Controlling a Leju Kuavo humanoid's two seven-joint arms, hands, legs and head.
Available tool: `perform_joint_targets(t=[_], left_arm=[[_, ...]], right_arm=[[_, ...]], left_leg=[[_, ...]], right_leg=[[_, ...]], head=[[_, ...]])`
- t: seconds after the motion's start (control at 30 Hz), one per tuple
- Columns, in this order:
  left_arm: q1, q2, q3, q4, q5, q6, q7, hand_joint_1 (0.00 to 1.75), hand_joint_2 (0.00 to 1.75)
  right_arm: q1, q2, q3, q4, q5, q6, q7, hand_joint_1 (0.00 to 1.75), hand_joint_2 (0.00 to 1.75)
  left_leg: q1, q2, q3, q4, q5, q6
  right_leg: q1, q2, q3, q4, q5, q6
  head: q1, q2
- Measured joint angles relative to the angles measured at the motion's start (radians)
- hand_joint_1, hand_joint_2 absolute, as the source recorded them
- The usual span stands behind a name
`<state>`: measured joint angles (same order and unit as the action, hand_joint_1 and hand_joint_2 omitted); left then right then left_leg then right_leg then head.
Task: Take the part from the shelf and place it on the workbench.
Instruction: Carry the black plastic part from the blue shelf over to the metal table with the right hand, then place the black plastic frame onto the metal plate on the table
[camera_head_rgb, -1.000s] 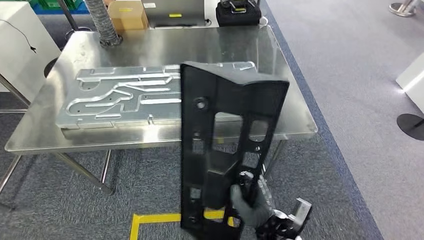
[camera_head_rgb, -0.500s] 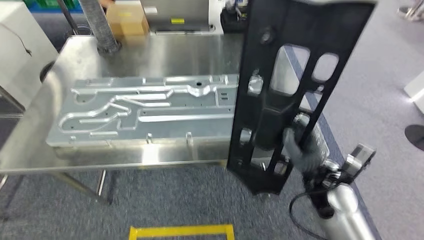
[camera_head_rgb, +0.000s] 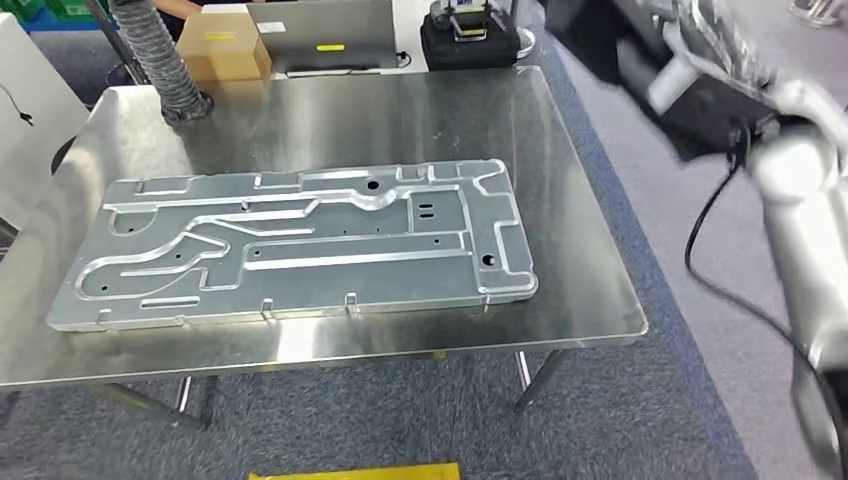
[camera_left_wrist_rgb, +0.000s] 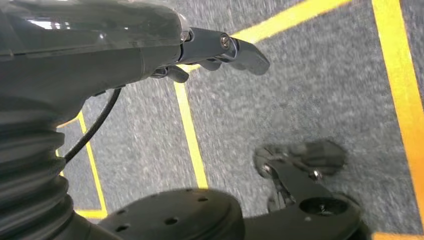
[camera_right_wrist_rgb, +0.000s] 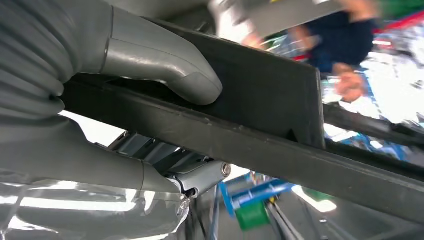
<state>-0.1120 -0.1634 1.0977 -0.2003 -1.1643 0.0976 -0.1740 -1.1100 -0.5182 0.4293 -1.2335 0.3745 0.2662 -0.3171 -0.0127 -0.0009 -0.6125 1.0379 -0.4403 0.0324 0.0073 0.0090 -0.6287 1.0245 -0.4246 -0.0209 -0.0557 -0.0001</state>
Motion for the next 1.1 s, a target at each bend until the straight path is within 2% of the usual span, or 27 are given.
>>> perform_joint_targets(t=[0.07, 0.13, 0.17, 0.23, 0.27, 0.3, 0.33, 0.4, 0.43, 0.47, 0.5, 0.53, 0.63, 0.67, 0.7, 0.77, 0.8, 0.83, 0.87, 0.93, 0.97, 1.03, 1.1], left_arm=[[-0.001, -0.001, -0.001, 0.000, -0.004, 0.008, 0.000, 0.00, 1.75], [-0.003, -0.002, -0.004, 0.000, -0.009, 0.012, 0.000, 0.00, 1.75], [-0.006, -0.002, -0.005, 0.000, -0.011, 0.014, 0.001, 0.00, 1.75], [-0.011, -0.005, -0.008, 0.000, -0.018, 0.020, 0.005, 0.00, 1.75], [-0.012, -0.006, -0.010, 0.000, -0.022, 0.024, 0.008, 0.00, 1.75], [-0.013, -0.008, -0.011, 0.000, -0.026, 0.029, 0.012, 0.00, 1.75], [-0.014, -0.010, -0.014, 0.000, -0.030, 0.033, 0.017, 0.00, 1.75], [-0.018, -0.014, -0.022, 0.000, -0.037, 0.041, 0.023, 0.00, 1.75], [-0.022, -0.016, -0.026, 0.000, -0.040, 0.043, 0.024, 0.00, 1.75], [-0.026, -0.018, -0.029, 0.000, -0.041, 0.043, 0.025, 0.00, 1.75], [-0.029, -0.019, -0.032, 0.000, -0.042, 0.043, 0.024, 0.00, 1.75], [-0.032, -0.021, -0.034, 0.000, -0.043, 0.043, 0.023, 0.00, 1.75], [-0.038, -0.025, -0.037, 0.000, -0.042, 0.041, 0.016, 0.00, 1.75], [-0.039, -0.026, -0.038, 0.000, -0.041, 0.040, 0.012, 0.00, 1.75], [-0.040, -0.027, -0.039, 0.000, -0.040, 0.040, 0.009, 0.00, 1.75], [-0.041, -0.028, -0.041, 0.000, -0.038, 0.040, 0.002, 0.00, 1.75], [-0.041, -0.029, -0.042, 0.000, -0.037, 0.040, -0.002, 0.00, 1.75], [-0.041, -0.029, -0.043, 0.000, -0.035, 0.040, -0.005, 0.00, 1.75], [-0.041, -0.029, -0.043, 0.000, -0.034, 0.040, -0.007, 0.00, 1.75], [-0.040, -0.029, -0.043, 0.000, -0.033, 0.041, -0.010, 0.00, 1.75], [-0.040, -0.029, -0.043, 0.000, -0.033, 0.042, -0.011, 0.00, 1.75], [-0.040, -0.029, -0.044, 0.000, -0.034, 0.043, -0.014, 0.00, 1.75], [-0.039, -0.029, -0.045, 0.000, -0.036, 0.044, -0.016, 0.00, 1.75]], right_arm=[[-0.100, 0.003, 0.109, 0.066, 0.142, -0.036, -0.008, 1.71, 1.75], [-0.173, 0.011, 0.211, 0.123, 0.243, -0.063, -0.017, 1.71, 1.75], [-0.207, 0.017, 0.257, 0.148, 0.278, -0.078, -0.020, 1.71, 1.75], [-0.256, 0.034, 0.340, 0.191, 0.324, -0.109, -0.022, 1.71, 1.75], [-0.270, 0.046, 0.379, 0.213, 0.339, -0.124, -0.022, 1.71, 1.75], [-0.275, 0.061, 0.414, 0.237, 0.349, -0.138, -0.023, 1.71, 1.75], [-0.276, 0.080, 0.445, 0.262, 0.357, -0.155, -0.023, 1.71, 1.75], [-0.275, 0.122, 0.498, 0.317, 0.366, -0.198, -0.027, 1.71, 1.75], [-0.273, 0.141, 0.516, 0.342, 0.367, -0.223, -0.031, 1.71, 1.75], [-0.268, 0.161, 0.531, 0.366, 0.367, -0.247, -0.035, 1.71, 1.75], [-0.259, 0.181, 0.544, 0.392, 0.365, -0.272, -0.042, 1.71, 1.75], [-0.245, 0.200, 0.556, 0.418, 0.363, -0.297, -0.050, 1.71, 1.75], [-0.173, 0.265, 0.577, 0.510, 0.341, -0.403, -0.086, 1.71, 1.75], [-0.147, 0.287, 0.579, 0.541, 0.333, -0.444, -0.098, 1.71, 1.75], [-0.117, 0.308, 0.580, 0.571, 0.326, -0.484, -0.109, 1.71, 1.75], [-0.057, 0.347, 0.581, 0.625, 0.317, -0.539, -0.124, 1.71, 1.75], [-0.027, 0.364, 0.581, 0.651, 0.314, -0.556, -0.129, 1.71, 1.75], [-0.001, 0.378, 0.581, 0.672, 0.312, -0.565, -0.130, 1.71, 1.75], [0.021, 0.389, 0.581, 0.691, 0.312, -0.570, -0.130, 1.71, 1.75], [0.050, 0.408, 0.580, 0.723, 0.311, -0.579, -0.127, 1.71, 1.75], [0.058, 0.416, 0.579, 0.737, 0.311, -0.584, -0.124, 1.71, 1.75], [0.072, 0.426, 0.576, 0.759, 0.310, -0.594, -0.121, 1.71, 1.75], [0.081, 0.431, 0.575, 0.774, 0.310, -0.598, -0.118, 0.86, 1.75]], left_leg=[[0.000, -0.002, 0.009, -0.024, 0.007, 0.002], [0.008, -0.004, 0.022, -0.045, 0.017, 0.004], [0.013, -0.004, 0.029, -0.054, 0.020, 0.004], [0.019, -0.005, 0.037, -0.058, 0.016, 0.004], [0.022, -0.005, 0.043, -0.057, 0.012, 0.001], [0.026, -0.005, 0.049, -0.056, 0.007, -0.003], [0.031, -0.005, 0.055, -0.054, 0.001, -0.008], [0.040, -0.005, 0.063, -0.043, -0.014, -0.022], [0.042, -0.005, 0.062, -0.036, -0.022, -0.030], [0.041, -0.006, 0.060, -0.032, -0.028, -0.037], [0.041, -0.006, 0.059, -0.029, -0.031, -0.044], [0.040, -0.007, 0.059, -0.030, -0.033, -0.051], [0.046, -0.005, 0.059, -0.015, -0.051, -0.066], [0.047, -0.005, 0.044, 0.016, -0.069, -0.068], [0.046, -0.004, 0.015, 0.075, -0.096, -0.068], [0.045, -0.004, -0.060, 0.212, -0.144, -0.066], [0.043, -0.004, -0.090, 0.257, -0.149, -0.065], [0.042, -0.004, -0.101, 0.260, -0.133, -0.062], [0.041, -0.004, -0.094, 0.225, -0.099, -0.058], [0.036, -0.004, -0.046, 0.097, -0.023, -0.046], [0.033, -0.005, -0.024, 0.043, -0.001, -0.041], [0.027, -0.005, -0.006, -0.001, 0.006, -0.035], [0.027, -0.006, -0.004, -0.008, 0.009, -0.026]], right_leg=[[-0.002, -0.002, -0.001, -0.006, 0.001, 0.011], [-0.002, -0.004, -0.005, 0.006, -0.012, 0.021], [-0.004, -0.004, -0.022, 0.043, -0.032, 0.027], [-0.014, -0.004, -0.088, 0.175, -0.082, 0.041], [-0.021, -0.004, -0.122, 0.237, -0.097, 0.050], [-0.027, -0.005, -0.141, 0.264, -0.092, 0.057], [-0.033, -0.006, -0.139, 0.248, -0.066, 0.064], [-0.045, -0.009, -0.090, 0.121, 0.012, 0.076], [-0.046, -0.010, -0.063, 0.058, 0.037, 0.079], [-0.045, -0.010, -0.045, 0.016, 0.048, 0.076], [-0.042, -0.009, -0.038, -0.001, 0.044, 0.071], [-0.036, -0.008, -0.037, -0.002, 0.039, 0.062], [-0.035, -0.007, -0.031, -0.006, 0.034, 0.035], [-0.036, -0.008, -0.028, -0.009, 0.033, 0.027], [-0.034, -0.007, -0.025, -0.010, 0.031, 0.021], [-0.028, -0.005, -0.021, -0.009, 0.027, 0.013], [-0.024, -0.004, -0.018, -0.009, 0.024, 0.010], [-0.021, -0.003, -0.015, -0.008, 0.022, 0.009], [-0.019, -0.003, -0.012, -0.007, 0.018, 0.009], [-0.014, -0.002, -0.006, -0.002, 0.011, 0.013], [-0.013, -0.001, -0.006, 0.001, 0.008, 0.017], [-0.010, 0.000, -0.008, 0.002, 0.007, 0.027], [-0.014, -0.001, -0.008, 0.001, 0.007, 0.038]], head=[[0.000, 0.000], [0.000, 0.000], [0.000, 0.000], [0.000, 0.000], [0.000, 0.000], [0.000, 0.000], [0.000, 0.000], [0.000, 0.000], [0.000, 0.000], [0.000, 0.000], [-0.001, 0.000], [-0.001, 0.000], [-0.001, 0.000], [-0.001, 0.000], [-0.001, 0.000], [-0.001, 0.000], [-0.001, 0.000], [-0.001, 0.000], [-0.001, 0.000], [-0.001, 0.000], [-0.001, 0.000], [-0.001, 0.000], [-0.001, 0.000]])
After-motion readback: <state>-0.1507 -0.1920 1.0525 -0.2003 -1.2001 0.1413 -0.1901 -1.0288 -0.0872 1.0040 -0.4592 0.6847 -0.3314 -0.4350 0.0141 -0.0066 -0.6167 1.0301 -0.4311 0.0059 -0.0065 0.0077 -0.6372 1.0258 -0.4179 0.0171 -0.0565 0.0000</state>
